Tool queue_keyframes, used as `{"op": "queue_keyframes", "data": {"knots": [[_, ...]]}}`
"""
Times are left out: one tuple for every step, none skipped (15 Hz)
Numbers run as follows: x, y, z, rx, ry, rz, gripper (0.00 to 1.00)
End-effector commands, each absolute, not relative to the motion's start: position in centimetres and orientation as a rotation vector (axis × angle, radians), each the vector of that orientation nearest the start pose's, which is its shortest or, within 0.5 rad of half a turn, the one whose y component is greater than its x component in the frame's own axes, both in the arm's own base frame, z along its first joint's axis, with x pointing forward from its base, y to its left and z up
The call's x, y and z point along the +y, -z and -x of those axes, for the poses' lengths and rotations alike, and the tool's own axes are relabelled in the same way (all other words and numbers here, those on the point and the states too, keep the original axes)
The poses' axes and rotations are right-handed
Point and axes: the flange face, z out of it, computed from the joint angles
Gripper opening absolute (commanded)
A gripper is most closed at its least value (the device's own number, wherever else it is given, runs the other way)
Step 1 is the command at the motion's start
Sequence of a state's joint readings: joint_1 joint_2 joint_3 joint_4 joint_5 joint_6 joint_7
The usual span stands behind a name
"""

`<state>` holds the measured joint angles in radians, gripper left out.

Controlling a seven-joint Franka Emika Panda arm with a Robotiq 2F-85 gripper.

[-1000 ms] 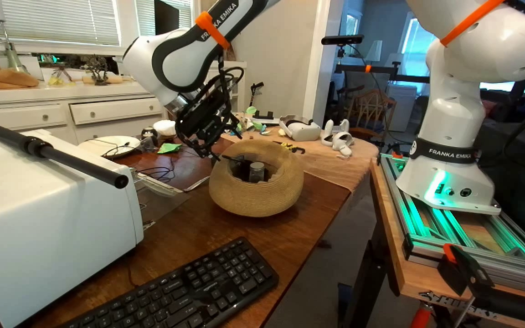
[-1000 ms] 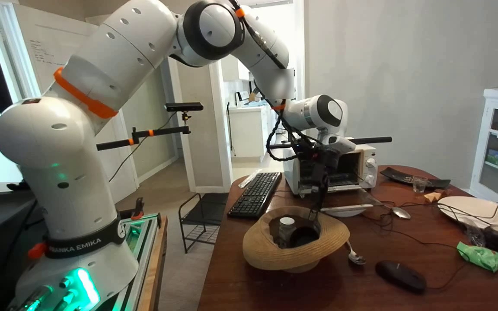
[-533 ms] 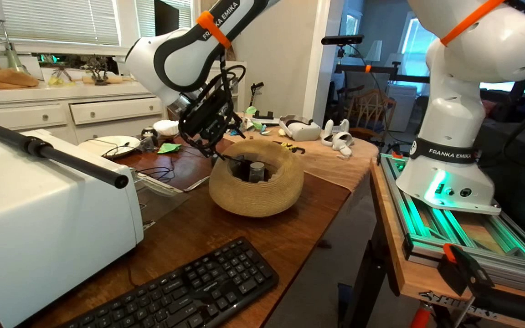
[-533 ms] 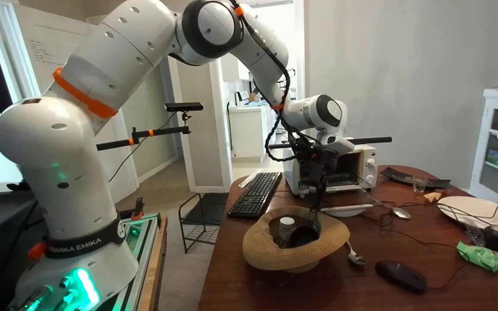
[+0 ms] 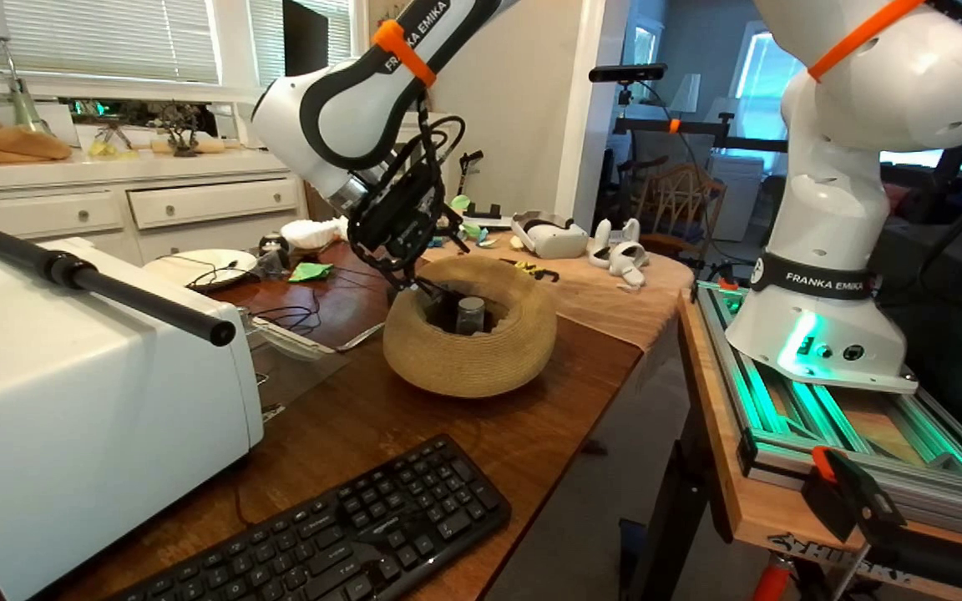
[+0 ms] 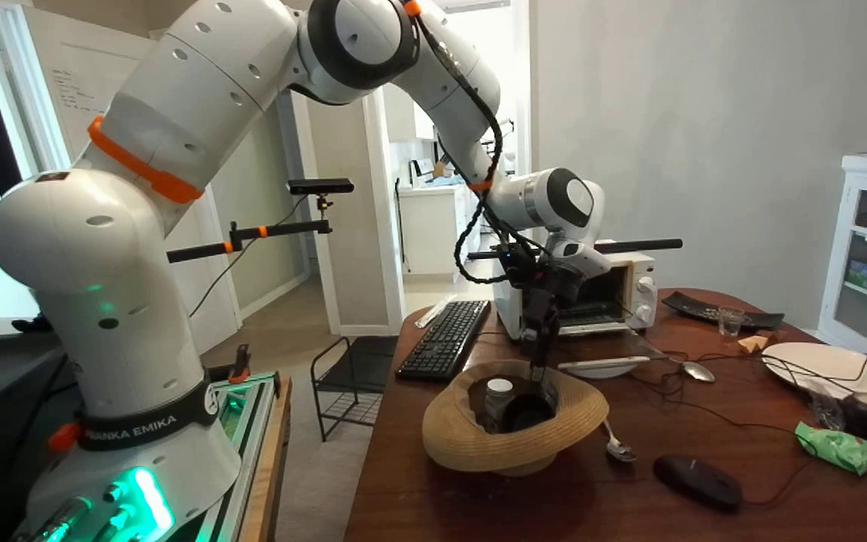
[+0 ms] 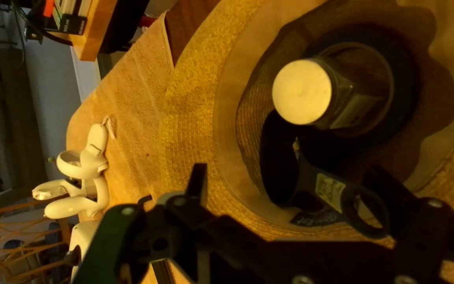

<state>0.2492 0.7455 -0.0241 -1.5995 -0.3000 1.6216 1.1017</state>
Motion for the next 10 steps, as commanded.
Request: {"op": "queue_keyframes", "data": {"knots": [[9.76,-16.37,-58.66,-0.873,0.532,-2.269,1.00],[9.60,-16.20,-58.63,-0.870,0.532,-2.268,0.99],[9.47,-16.07,-58.63,-0.866,0.535,-2.269,0.97],[9.44,-15.96,-58.59,-0.859,0.536,-2.271,0.97],[9.42,-15.92,-58.53,-0.854,0.539,-2.271,0.93],[9.43,-15.91,-58.52,-0.849,0.540,-2.273,0.88],[9.45,-15.94,-58.53,-0.847,0.538,-2.274,0.68],[9.46,-15.96,-58.54,-0.844,0.537,-2.275,0.67],[9.47,-16.00,-58.56,-0.843,0.535,-2.277,0.60],[9.47,-16.02,-58.57,-0.842,0.534,-2.279,0.50]]}}
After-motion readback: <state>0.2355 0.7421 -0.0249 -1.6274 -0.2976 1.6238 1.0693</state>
